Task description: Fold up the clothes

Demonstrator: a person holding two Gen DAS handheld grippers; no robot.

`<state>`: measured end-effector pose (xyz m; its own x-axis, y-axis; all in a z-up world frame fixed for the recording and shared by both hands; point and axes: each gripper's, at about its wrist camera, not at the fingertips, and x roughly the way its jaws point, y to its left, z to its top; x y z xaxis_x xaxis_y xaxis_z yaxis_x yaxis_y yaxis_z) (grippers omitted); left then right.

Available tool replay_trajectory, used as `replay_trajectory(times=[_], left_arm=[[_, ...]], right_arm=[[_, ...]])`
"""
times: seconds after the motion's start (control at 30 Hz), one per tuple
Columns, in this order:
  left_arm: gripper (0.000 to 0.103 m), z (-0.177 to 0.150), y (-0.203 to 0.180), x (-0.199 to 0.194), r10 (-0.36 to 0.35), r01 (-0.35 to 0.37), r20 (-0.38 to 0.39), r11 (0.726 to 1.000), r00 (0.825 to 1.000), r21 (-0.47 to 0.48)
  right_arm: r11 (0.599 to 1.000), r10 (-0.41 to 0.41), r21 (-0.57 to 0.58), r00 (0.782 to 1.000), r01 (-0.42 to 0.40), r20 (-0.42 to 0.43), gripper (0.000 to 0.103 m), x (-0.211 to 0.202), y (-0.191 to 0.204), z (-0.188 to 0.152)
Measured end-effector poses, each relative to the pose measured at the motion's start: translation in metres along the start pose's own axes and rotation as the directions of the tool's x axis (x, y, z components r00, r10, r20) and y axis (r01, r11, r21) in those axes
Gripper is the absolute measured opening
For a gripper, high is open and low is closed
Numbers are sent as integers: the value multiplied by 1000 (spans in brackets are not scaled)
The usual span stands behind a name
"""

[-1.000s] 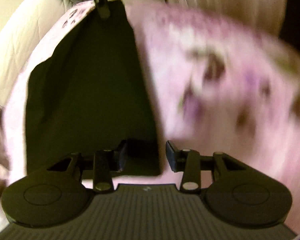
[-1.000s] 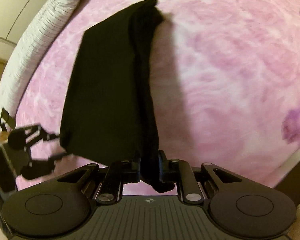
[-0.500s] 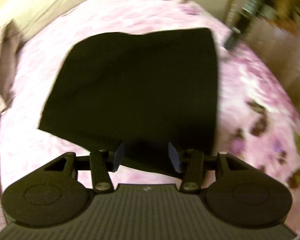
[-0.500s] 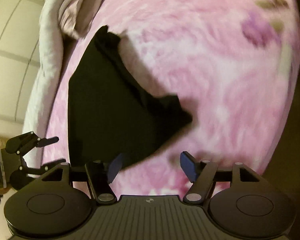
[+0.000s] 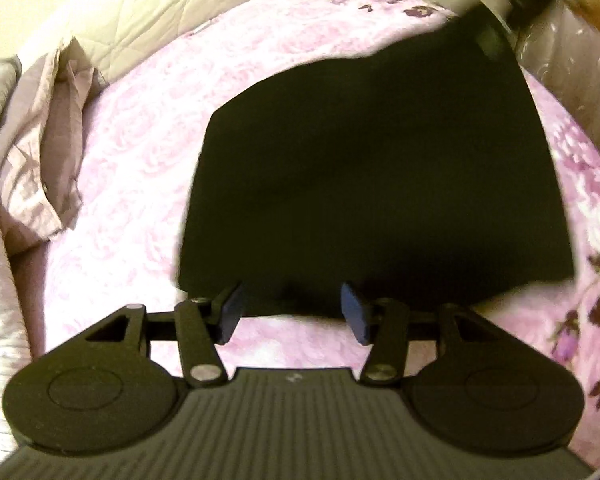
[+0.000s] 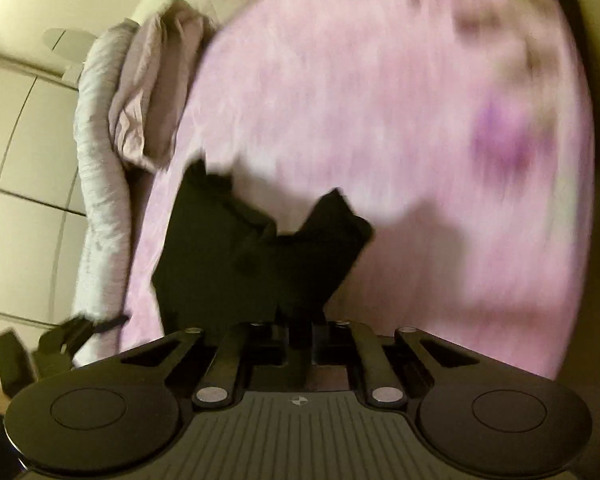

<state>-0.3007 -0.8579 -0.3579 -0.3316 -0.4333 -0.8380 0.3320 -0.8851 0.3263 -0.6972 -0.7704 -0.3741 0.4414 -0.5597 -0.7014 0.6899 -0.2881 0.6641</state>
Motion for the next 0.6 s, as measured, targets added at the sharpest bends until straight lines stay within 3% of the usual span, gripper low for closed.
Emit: replay_trajectory(times=[0.1,0.17,0.23,0.3,0.37,0.47,0.53,0.6], left_arm=[[51,2,-6,7,43,-43,-3,998,999,46],[55,4,-12,14,75,-74,-3,994,997,80],[60,5,-20,23,106,-105,-3,984,994,147],[64,5,-32,34,147,-142,-2,954,989,265],[64,1,-47,46,192,-179,12,889,981,423],[64,-11,-67,58,207,-201,65,748,976,633],[65,-19,-77,64,206,-215,102,657,973,723],[67,-27,-86,73,201,-241,151,576,968,781]], right_arm=[[987,-86,-132,996,89,29,8,-8,-10,65],[979,-119,-164,993,118,1,9,5,-20,92],[976,-150,-166,988,141,-40,11,19,-23,98],[962,-181,-209,983,174,-14,27,20,-18,89],[945,-219,-242,975,222,39,42,14,-12,69],[908,-271,-302,957,290,105,47,0,-1,26],[856,-300,-398,944,329,134,48,-7,12,-8],[773,-306,-535,939,341,156,52,-6,31,-49]])
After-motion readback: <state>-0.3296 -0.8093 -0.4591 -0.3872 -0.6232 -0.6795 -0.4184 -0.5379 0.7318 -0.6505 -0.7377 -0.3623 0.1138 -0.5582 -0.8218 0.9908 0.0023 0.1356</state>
